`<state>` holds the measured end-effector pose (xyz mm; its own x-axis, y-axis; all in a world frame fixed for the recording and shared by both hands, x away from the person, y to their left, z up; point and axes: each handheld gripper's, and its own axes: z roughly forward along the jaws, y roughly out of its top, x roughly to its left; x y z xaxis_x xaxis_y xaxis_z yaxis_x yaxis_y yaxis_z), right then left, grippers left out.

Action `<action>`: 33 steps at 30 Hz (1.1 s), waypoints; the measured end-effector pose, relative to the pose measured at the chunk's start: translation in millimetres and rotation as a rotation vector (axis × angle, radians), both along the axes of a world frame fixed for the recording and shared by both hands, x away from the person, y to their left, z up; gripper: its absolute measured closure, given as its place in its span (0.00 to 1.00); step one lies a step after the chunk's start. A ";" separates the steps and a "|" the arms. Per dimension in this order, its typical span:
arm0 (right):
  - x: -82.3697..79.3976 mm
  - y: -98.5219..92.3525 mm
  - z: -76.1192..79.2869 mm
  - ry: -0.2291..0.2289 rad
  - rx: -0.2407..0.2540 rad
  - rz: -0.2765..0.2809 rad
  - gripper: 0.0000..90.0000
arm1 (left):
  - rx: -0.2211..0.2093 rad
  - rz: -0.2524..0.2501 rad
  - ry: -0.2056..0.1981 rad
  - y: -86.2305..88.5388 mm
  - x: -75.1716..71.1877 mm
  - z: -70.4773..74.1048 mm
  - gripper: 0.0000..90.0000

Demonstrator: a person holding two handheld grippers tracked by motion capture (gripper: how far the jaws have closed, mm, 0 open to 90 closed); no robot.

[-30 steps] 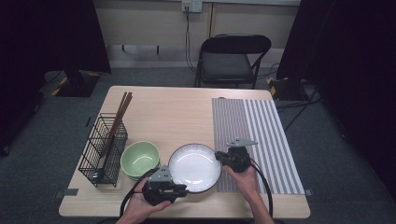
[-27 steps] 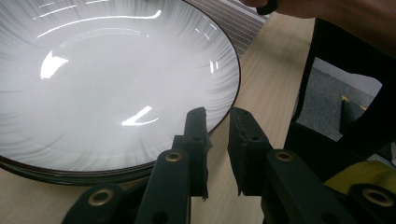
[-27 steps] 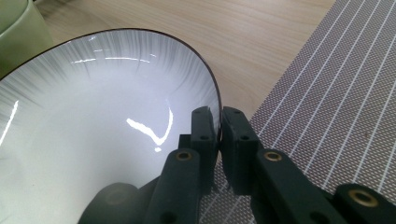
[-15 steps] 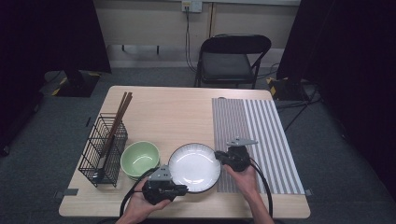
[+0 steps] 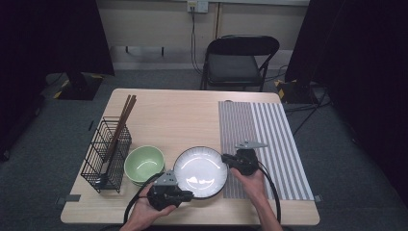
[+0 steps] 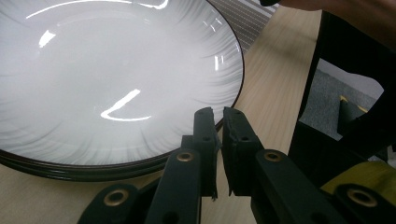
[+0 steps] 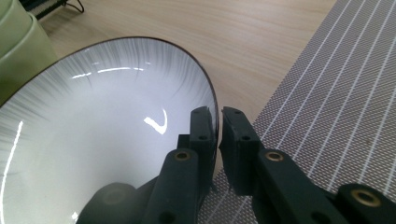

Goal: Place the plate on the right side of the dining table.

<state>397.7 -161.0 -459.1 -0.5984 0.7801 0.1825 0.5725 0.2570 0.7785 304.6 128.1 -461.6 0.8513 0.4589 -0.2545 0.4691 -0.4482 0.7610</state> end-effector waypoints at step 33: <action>10.0 -4.7 3.4 0.009 0.129 -0.053 0.98 | -0.065 0.038 -0.019 1.4 3.5 -2.7 0.90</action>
<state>407.7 -165.7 -455.7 -0.5549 0.7805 0.2881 0.5897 0.1246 0.7980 308.1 129.6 -464.3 0.8383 0.4741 -0.2691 0.4703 -0.3794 0.7968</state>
